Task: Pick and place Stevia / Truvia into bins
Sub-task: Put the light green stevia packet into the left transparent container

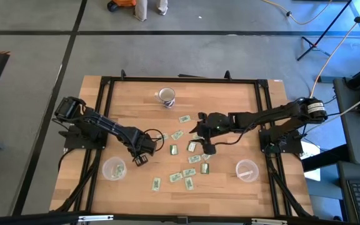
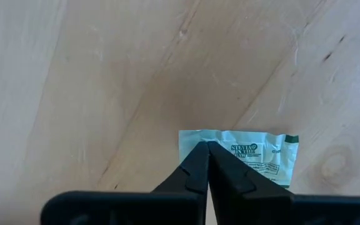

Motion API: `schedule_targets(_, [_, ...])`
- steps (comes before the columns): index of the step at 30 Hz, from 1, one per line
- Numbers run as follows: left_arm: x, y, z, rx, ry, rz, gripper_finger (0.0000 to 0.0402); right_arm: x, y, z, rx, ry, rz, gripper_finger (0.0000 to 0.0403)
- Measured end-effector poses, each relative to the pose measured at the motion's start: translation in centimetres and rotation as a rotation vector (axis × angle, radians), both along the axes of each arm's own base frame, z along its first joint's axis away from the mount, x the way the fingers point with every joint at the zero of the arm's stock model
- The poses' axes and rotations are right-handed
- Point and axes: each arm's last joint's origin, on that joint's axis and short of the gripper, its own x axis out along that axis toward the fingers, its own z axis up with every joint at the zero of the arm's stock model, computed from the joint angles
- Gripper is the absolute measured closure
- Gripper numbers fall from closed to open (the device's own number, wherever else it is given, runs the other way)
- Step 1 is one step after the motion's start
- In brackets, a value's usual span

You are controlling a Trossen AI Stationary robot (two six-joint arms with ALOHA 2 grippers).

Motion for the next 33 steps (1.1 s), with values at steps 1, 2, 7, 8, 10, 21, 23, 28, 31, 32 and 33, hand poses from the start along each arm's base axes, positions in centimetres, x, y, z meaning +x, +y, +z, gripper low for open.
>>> schedule_targets(1, [0.0,0.0,0.0,-0.002,0.000,-0.002,0.0391,-0.1,0.0,0.1,0.001,0.005,0.000,0.0218])
schedule_targets(2, [0.0,0.0,0.0,-0.004,0.001,-0.006,0.0387,-0.3,0.0,0.0,0.000,0.022,0.001,0.0218])
schedule_targets(7, [0.0,0.0,0.0,-0.004,0.003,0.006,0.0352,-0.6,0.1,-0.4,0.011,0.079,-0.007,0.0218])
schedule_targets(8, [0.0,0.0,0.0,-0.005,0.004,0.009,0.0345,-0.7,0.1,-0.6,0.016,0.101,-0.011,0.0218])
schedule_targets(10, [0.0,0.0,0.0,-0.011,0.003,0.011,0.0331,-1.0,0.1,-0.9,0.029,0.150,-0.026,0.0218])
schedule_targets(21, [0.0,0.0,-0.6,-0.013,0.029,0.022,0.0310,-1.3,0.5,-1.1,0.006,0.179,-0.092,0.0218])
schedule_targets(23, [0.0,0.1,-1.0,-0.041,0.043,0.032,0.0320,-1.2,0.5,-1.0,0.006,0.167,-0.093,0.0218])
schedule_targets(28, [0.2,0.4,-1.4,-0.068,0.064,0.053,0.0351,-1.1,0.5,-0.9,-0.002,0.150,-0.084,0.0218])
schedule_targets(31, [0.1,0.6,-1.1,-0.074,0.048,0.059,0.0372,-1.1,0.5,-0.9,-0.002,0.148,-0.084,0.0218])
schedule_targets(32, [0.2,0.6,-1.1,-0.079,0.042,0.053,0.0379,-1.1,0.5,-0.9,-0.002,0.148,-0.084,0.0218])
schedule_targets(33, [0.1,0.6,-1.0,-0.080,0.037,0.041,0.0386,-1.1,0.5,-0.9,-0.002,0.148,-0.084,0.0218])
